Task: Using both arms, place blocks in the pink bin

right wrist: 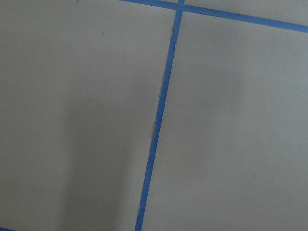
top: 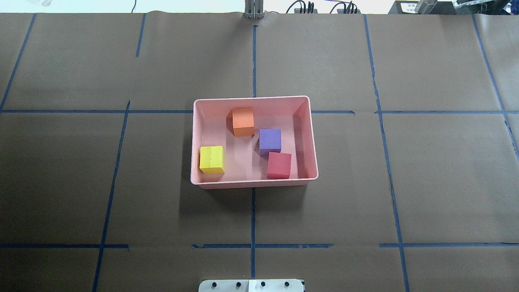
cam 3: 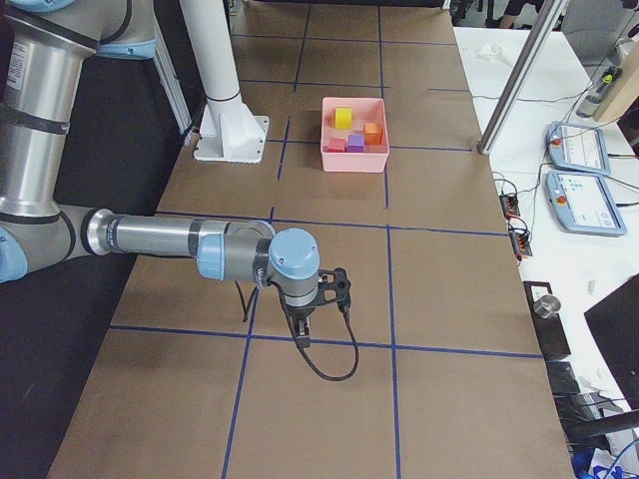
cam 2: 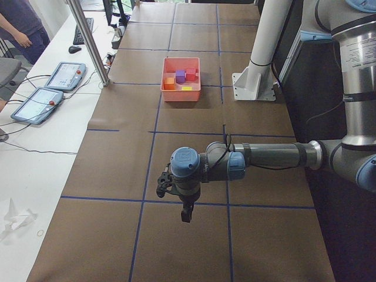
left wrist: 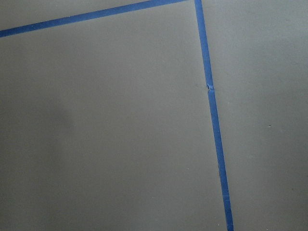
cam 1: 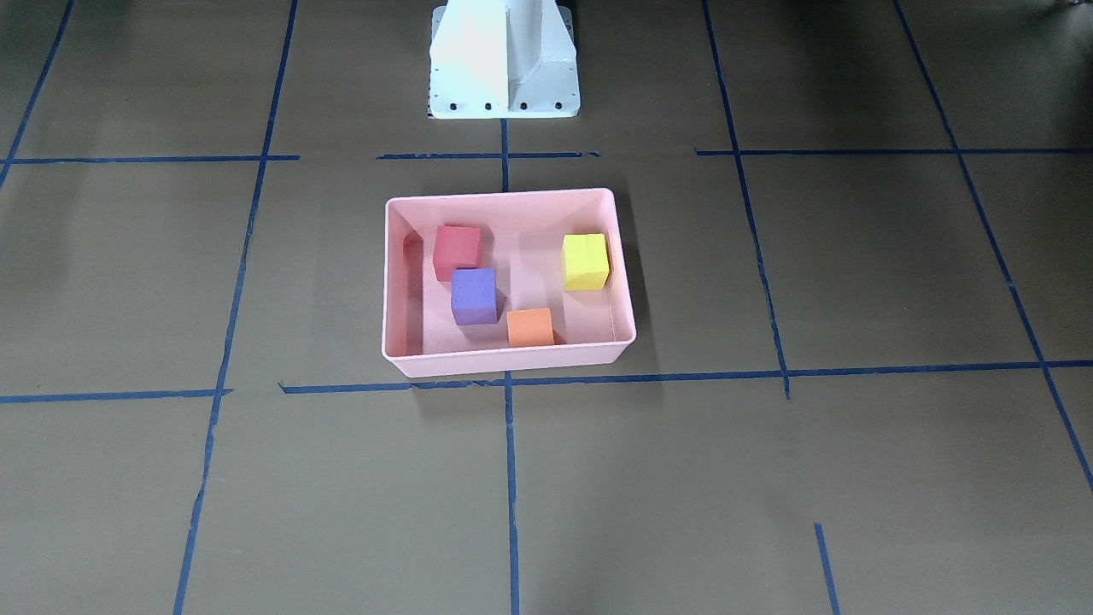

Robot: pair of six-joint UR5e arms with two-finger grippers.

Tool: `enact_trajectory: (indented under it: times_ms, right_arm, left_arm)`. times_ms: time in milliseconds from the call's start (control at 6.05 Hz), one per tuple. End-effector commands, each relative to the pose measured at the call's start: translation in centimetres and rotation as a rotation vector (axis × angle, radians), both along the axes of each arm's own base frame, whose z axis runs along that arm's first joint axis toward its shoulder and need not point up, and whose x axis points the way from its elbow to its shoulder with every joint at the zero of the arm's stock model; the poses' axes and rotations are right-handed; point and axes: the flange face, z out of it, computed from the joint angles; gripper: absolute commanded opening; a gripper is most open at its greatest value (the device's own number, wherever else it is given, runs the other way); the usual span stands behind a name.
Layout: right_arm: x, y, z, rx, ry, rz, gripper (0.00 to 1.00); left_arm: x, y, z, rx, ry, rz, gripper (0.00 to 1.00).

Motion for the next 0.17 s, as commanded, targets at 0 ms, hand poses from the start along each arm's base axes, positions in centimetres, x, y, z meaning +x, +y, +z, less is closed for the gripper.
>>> enact_trajectory:
  times_ms: [0]
  right_arm:
    - [0.00, 0.00, 0.02, 0.000, 0.000, 0.000, 1.00]
  left_arm:
    - [0.00, 0.01, 0.02, -0.002, 0.000, 0.000, 1.00]
